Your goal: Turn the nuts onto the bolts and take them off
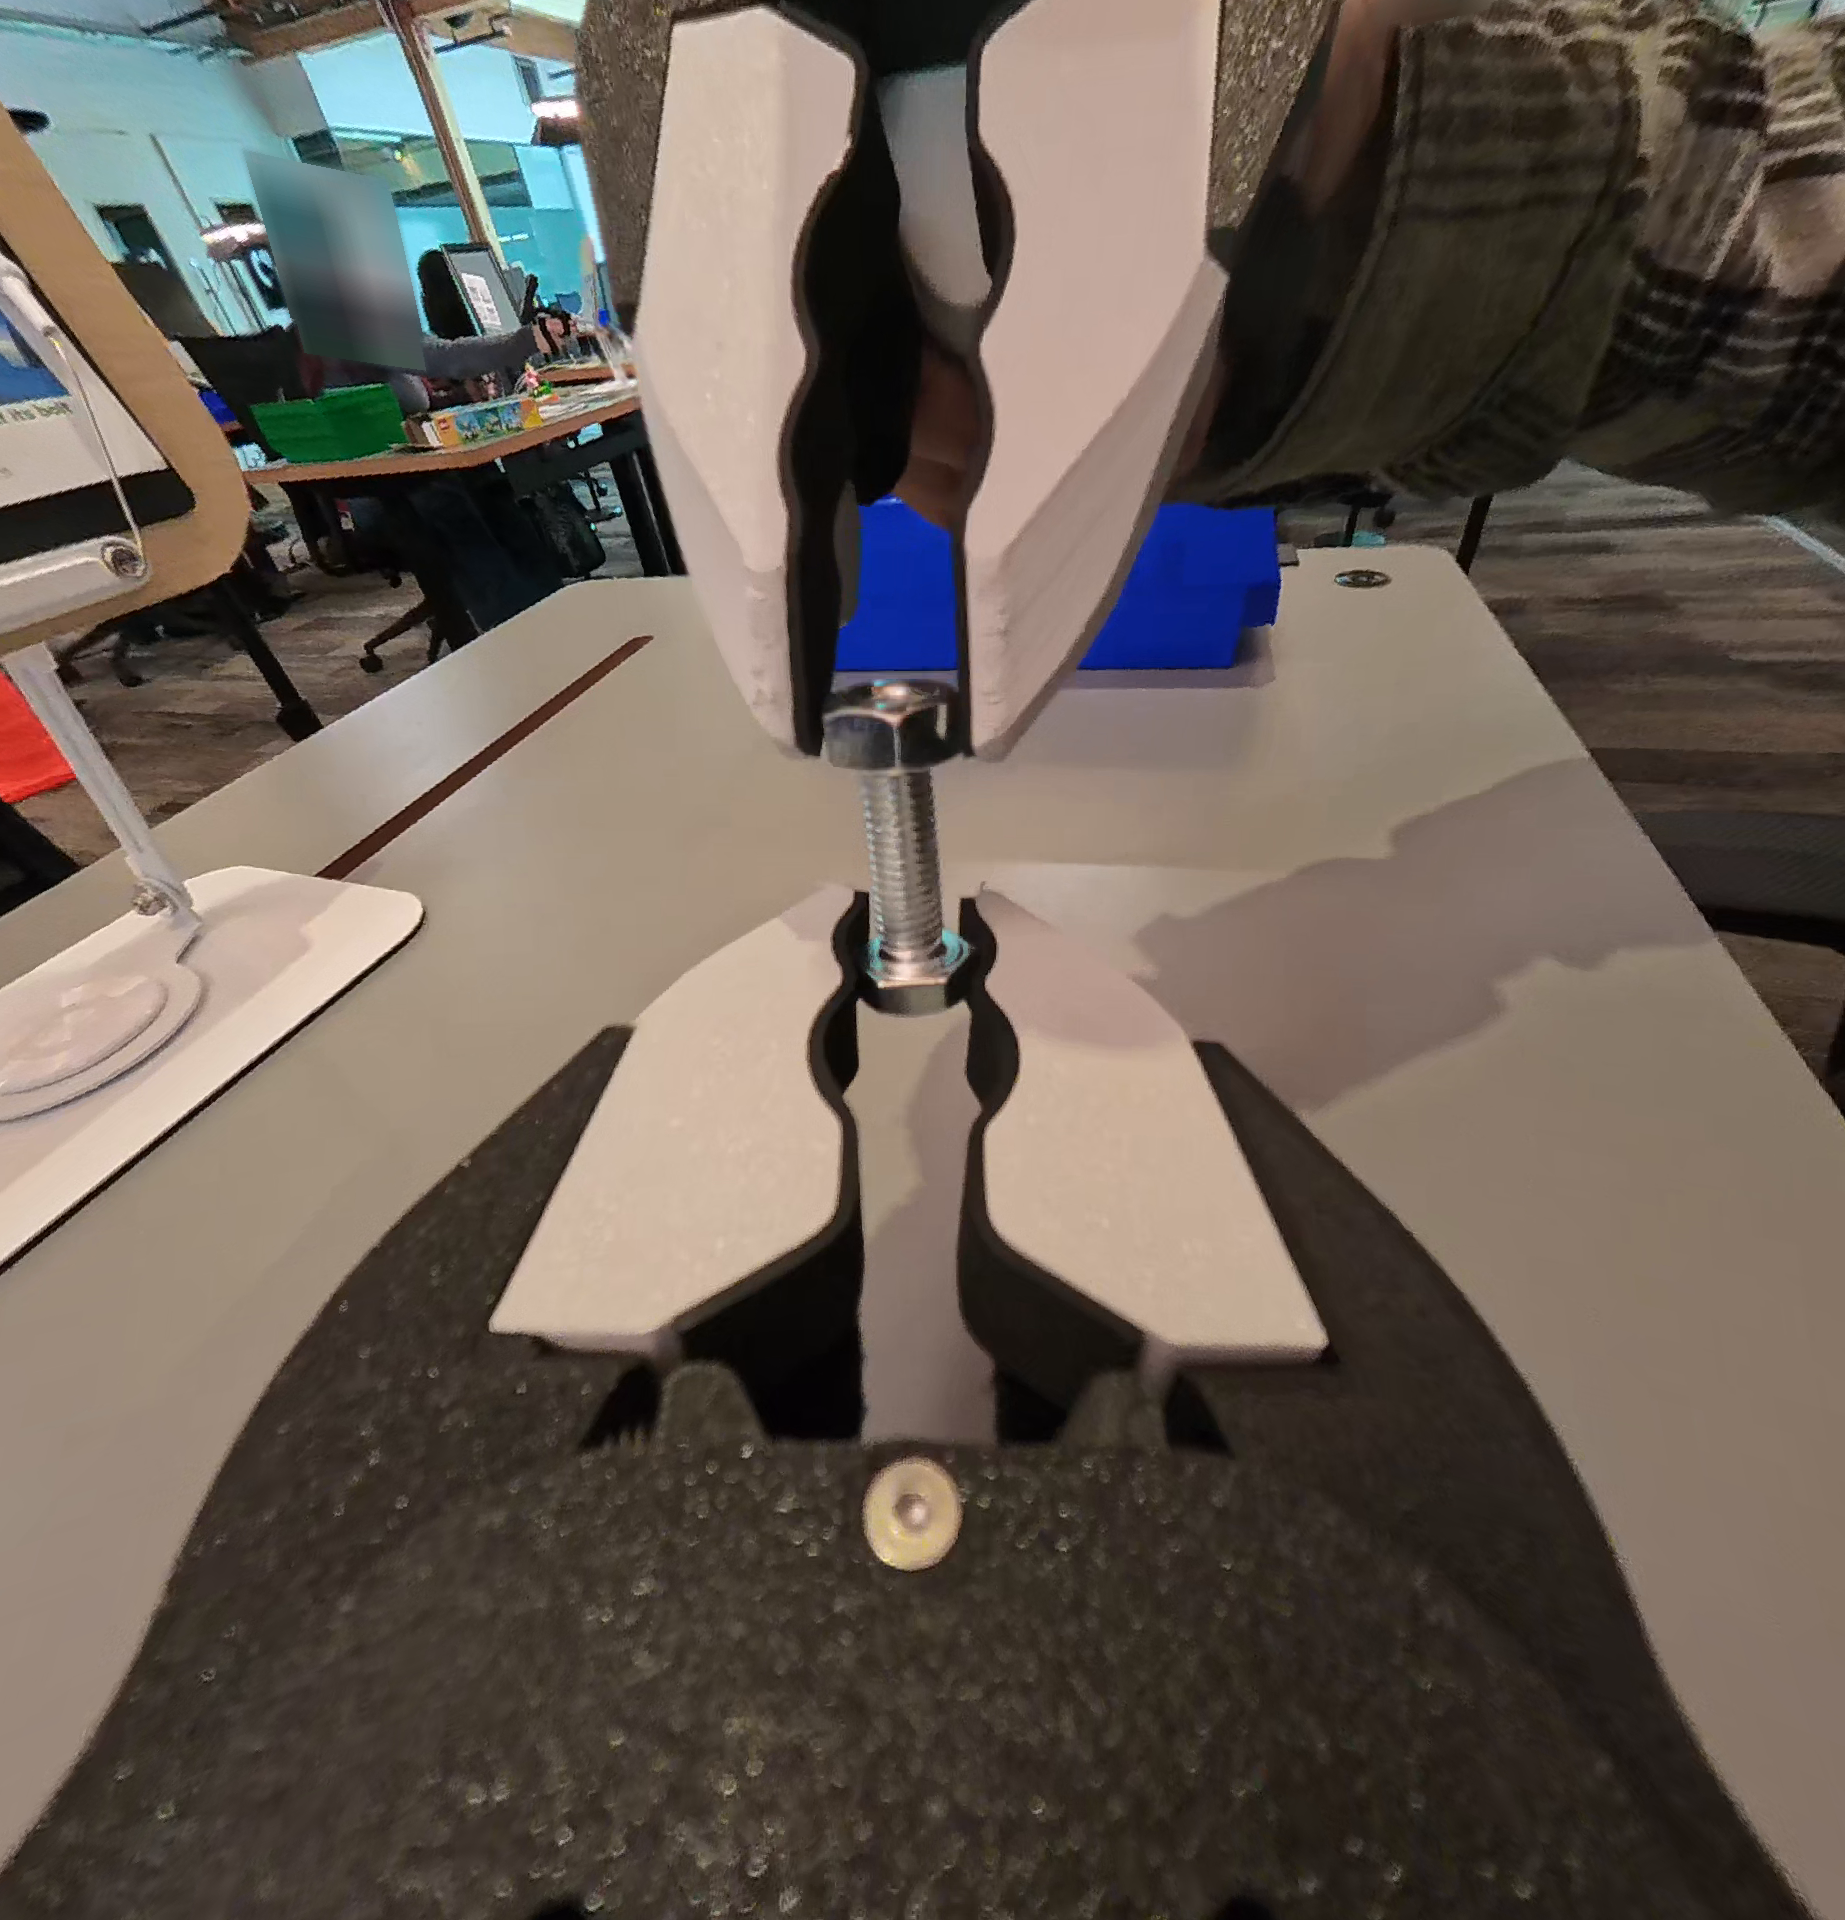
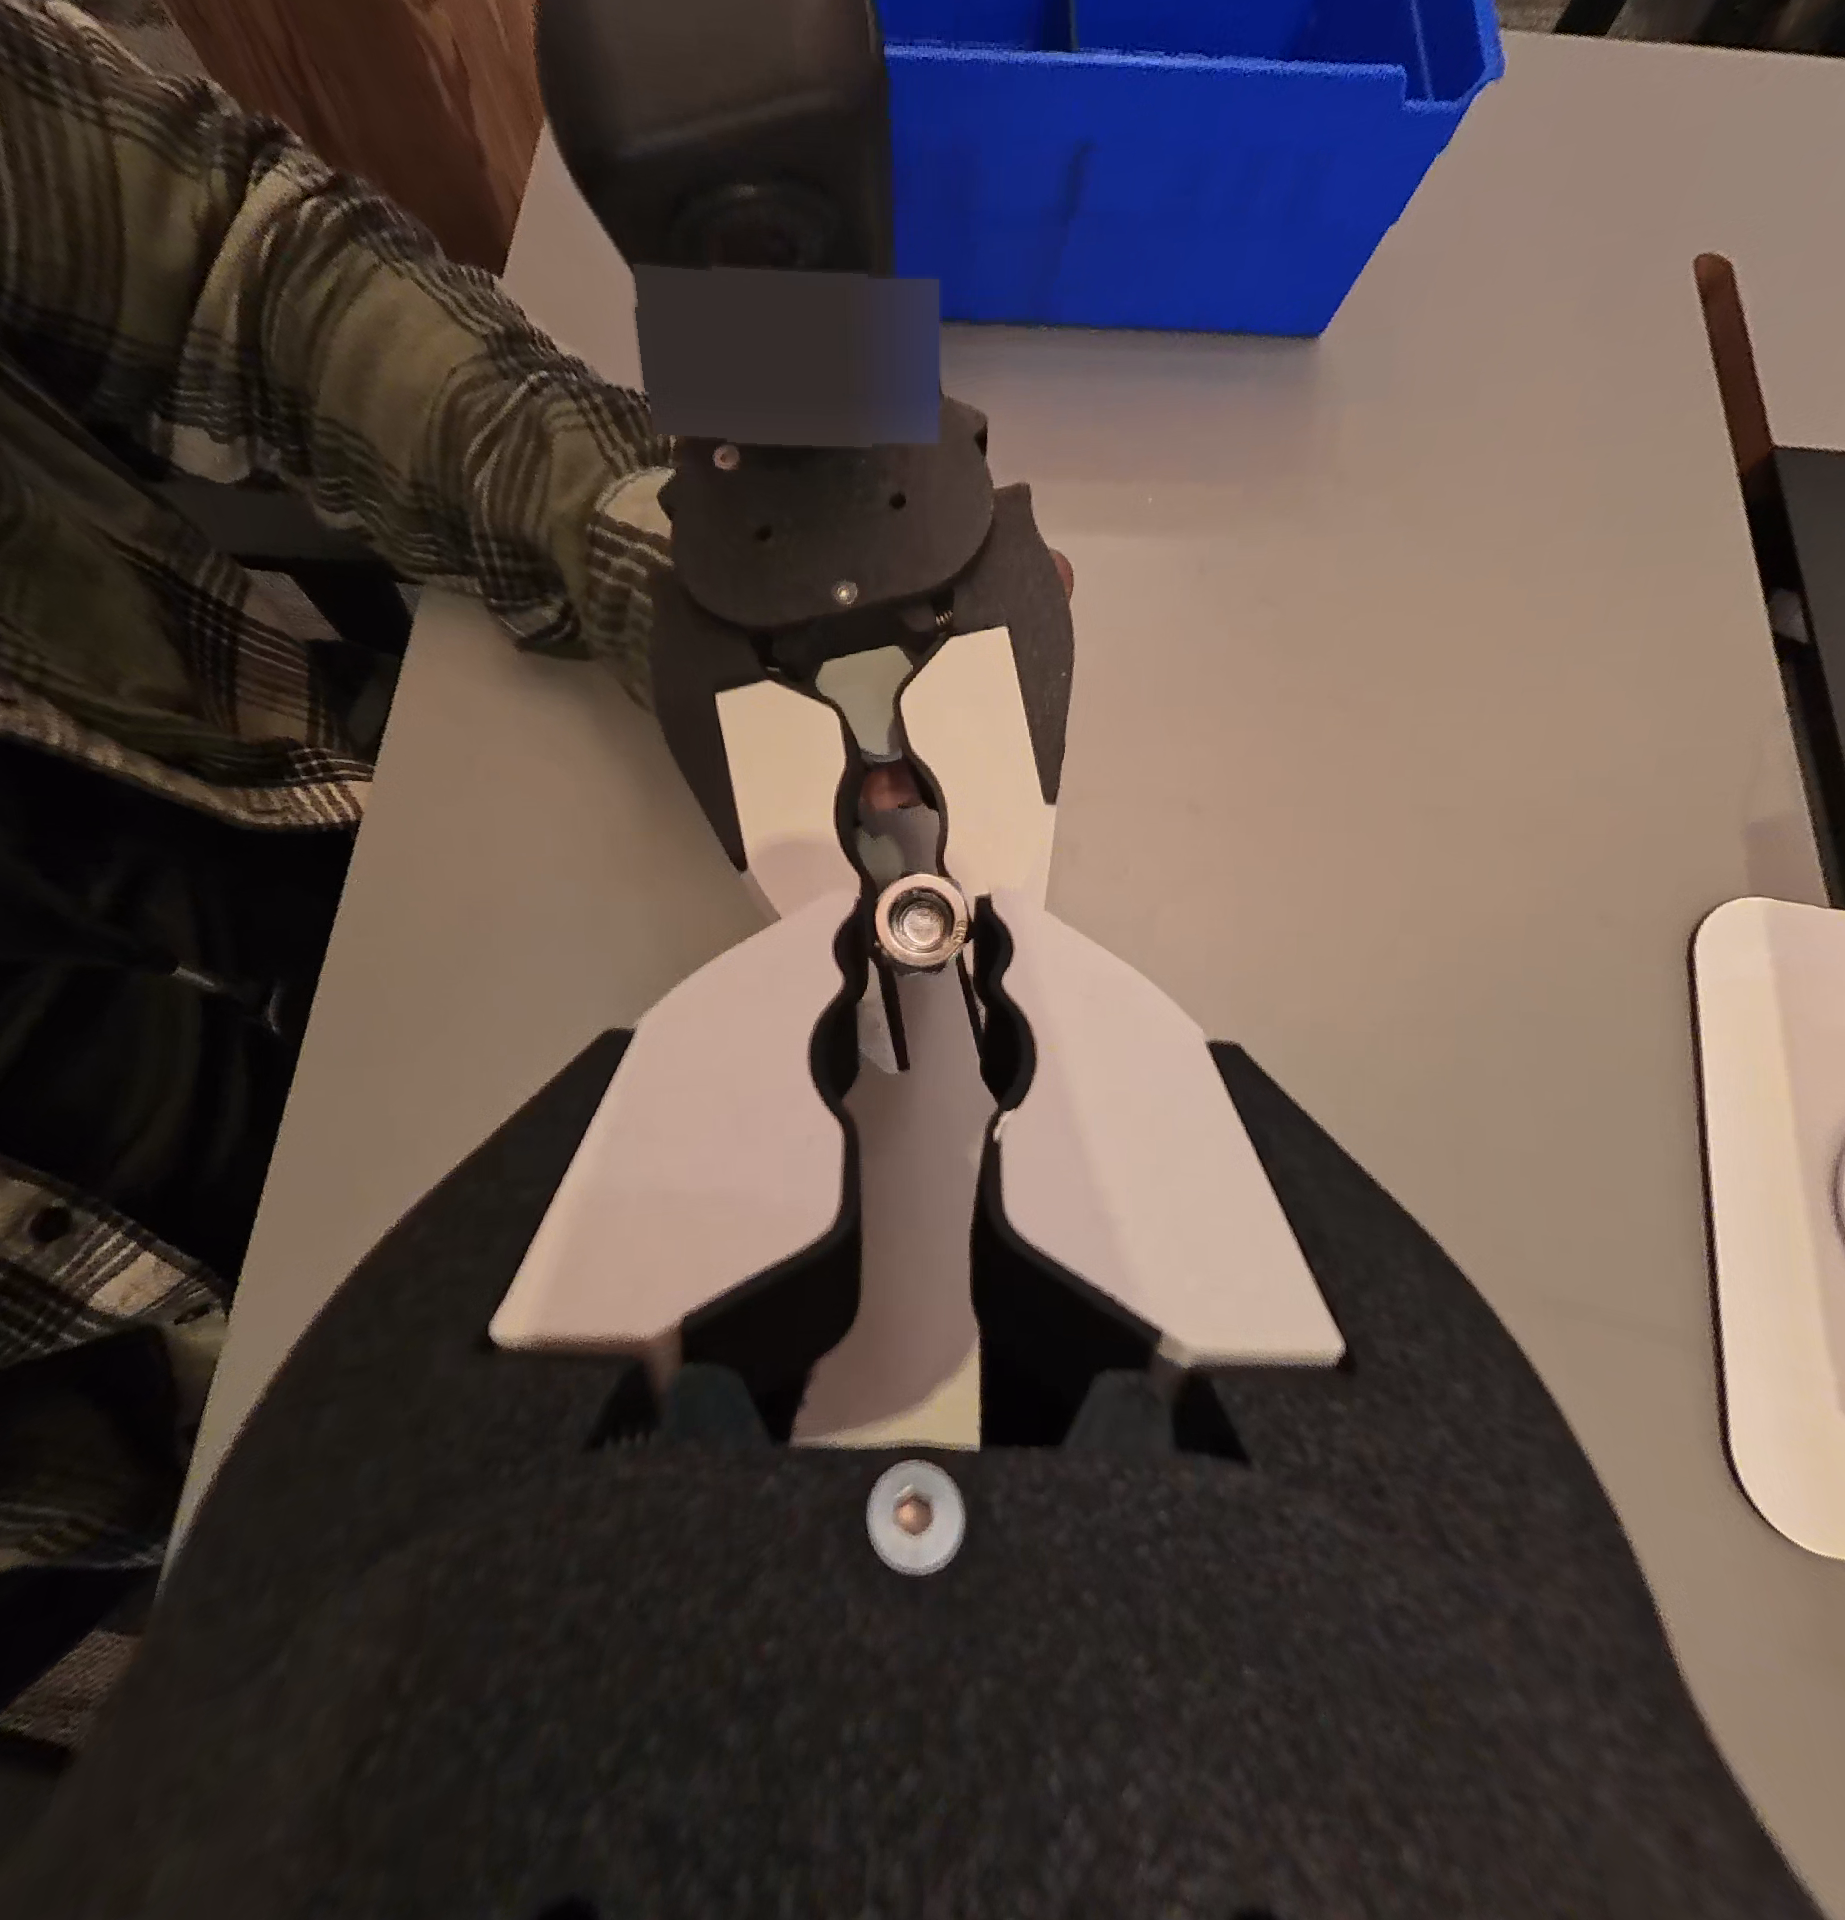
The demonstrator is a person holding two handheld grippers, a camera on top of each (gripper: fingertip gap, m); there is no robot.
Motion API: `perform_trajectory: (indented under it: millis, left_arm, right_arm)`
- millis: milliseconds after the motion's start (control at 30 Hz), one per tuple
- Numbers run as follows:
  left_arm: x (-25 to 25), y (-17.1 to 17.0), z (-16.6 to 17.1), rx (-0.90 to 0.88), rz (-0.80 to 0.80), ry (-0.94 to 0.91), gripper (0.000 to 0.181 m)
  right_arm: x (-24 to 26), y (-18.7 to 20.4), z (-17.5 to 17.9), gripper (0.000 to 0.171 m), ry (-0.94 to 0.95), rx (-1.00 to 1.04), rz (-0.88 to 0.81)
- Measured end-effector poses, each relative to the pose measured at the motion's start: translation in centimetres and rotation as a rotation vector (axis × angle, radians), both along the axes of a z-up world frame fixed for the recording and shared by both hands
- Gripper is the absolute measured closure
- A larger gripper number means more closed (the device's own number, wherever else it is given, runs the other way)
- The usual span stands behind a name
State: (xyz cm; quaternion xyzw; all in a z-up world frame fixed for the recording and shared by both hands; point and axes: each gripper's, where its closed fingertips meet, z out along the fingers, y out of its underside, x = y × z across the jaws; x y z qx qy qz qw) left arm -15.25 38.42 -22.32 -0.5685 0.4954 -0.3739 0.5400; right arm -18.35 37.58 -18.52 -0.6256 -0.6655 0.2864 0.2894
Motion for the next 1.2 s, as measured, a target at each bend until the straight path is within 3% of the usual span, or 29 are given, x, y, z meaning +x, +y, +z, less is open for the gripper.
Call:
perform_trajectory:
  millis: [200,333,500,600,767,1200]
  left_arm:
    - [0.1,-0.1,-0.1,-0.013,-0.012,-0.004,0.165]
    - [0.3,-0.4,-0.1,0.000,-0.020,-0.002,0.165]
    - [0.3,-0.3,-0.1,-0.002,-0.019,-0.014,0.165]
    - [0.2,-0.2,0.3,-0.017,-0.019,-0.052,0.165]
    - [-0.2,-0.1,1.1,-0.029,-0.022,-0.111,0.165]
    - [-0.3,-0.9,2.3,-0.013,-0.073,-0.180,0.165]
  right_arm:
    - [0.0,0.0,0.0,0.152,0.012,-0.013,-0.002]
    - [0.0,0.2,0.1,0.141,0.024,0.006,-0.011]
    - [0.0,1.3,1.5,0.091,0.171,0.029,-0.145]
    - [0.3,2.0,2.3,0.085,0.345,0.025,-0.247]
    - [0.5,2.8,3.0,0.084,0.550,-0.025,-0.339]
    - [0.2,2.4,2.8,0.092,0.535,0.004,-0.278]
